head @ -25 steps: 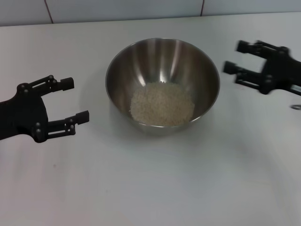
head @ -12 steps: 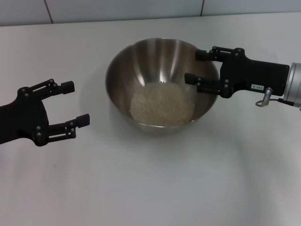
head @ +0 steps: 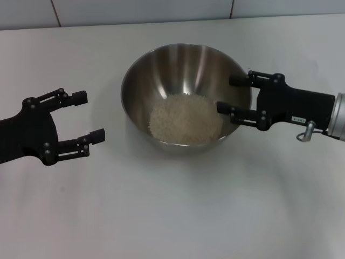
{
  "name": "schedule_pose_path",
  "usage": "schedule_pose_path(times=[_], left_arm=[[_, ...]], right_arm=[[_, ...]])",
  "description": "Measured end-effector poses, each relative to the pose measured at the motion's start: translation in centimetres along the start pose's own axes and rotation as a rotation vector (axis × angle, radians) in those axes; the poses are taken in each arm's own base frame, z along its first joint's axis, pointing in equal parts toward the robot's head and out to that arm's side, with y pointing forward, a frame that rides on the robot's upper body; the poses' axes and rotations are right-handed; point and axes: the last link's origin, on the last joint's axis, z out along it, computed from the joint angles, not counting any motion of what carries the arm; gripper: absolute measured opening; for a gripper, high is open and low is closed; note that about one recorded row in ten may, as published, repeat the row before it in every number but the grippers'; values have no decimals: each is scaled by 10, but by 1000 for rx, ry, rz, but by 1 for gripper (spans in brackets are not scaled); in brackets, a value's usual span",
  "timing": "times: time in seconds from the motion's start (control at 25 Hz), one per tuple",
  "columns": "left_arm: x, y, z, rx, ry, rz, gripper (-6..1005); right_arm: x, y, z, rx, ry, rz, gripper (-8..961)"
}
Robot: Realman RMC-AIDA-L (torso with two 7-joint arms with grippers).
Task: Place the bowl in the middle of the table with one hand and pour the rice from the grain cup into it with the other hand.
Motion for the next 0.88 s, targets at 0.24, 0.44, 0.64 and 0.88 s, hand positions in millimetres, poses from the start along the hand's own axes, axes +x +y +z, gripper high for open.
schedule_pose_path(times=[0.24,0.44,0.64,0.88], left_arm=[[2,-1,2,-4,1,4,838],[3,-1,3,-11,1,5,838],[3,0,5,-16,4,2,838],[3,0,4,-12,8,0,838]], right_arm=[[3,2,-14,64,-56,-8,685],[4,3,-17,72,-65,-7,685],[5,4,-18,73,-61,-11,685],[6,4,-18,73,-61,-19,685]])
